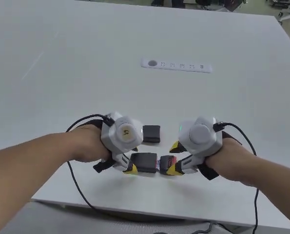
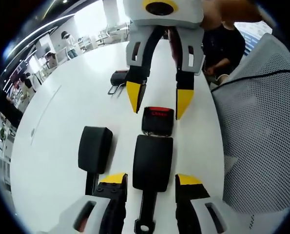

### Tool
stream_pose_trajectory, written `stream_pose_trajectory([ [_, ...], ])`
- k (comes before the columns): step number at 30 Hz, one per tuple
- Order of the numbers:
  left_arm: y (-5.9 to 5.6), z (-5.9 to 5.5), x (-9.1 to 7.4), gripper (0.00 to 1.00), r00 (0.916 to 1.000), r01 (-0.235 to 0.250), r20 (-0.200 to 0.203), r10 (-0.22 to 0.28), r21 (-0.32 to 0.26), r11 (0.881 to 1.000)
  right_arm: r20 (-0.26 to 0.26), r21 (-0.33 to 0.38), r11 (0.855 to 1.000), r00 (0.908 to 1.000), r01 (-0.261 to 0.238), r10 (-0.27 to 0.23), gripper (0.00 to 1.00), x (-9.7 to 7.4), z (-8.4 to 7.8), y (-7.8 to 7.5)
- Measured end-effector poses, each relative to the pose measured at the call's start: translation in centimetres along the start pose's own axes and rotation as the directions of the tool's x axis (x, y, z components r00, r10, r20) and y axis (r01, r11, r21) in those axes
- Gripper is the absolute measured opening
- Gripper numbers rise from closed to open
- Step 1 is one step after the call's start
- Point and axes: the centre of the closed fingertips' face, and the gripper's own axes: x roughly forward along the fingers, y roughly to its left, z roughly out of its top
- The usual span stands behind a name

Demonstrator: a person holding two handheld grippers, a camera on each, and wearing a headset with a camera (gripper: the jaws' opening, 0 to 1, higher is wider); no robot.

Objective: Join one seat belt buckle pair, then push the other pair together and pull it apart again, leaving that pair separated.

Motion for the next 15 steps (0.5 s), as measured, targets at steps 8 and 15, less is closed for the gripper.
stream_pose_trajectory([
  [8,2.0,1.1,-1.7,0.43,0.9968,-0.039,0.068,0.042,-0.05,0.998,0.01,-0.021,1.0,0.9998,0.02,-0.02,0.33,-1.0,0.3,-0.3],
  [15,3.6,1.9,-1.6,0.44,0.9942,-0.062,0.085,0.067,-0.056,0.996,0.005,-0.01,0.999,0.9986,0.053,-0.053,0.33,-1.7,-0.6,-2.0],
])
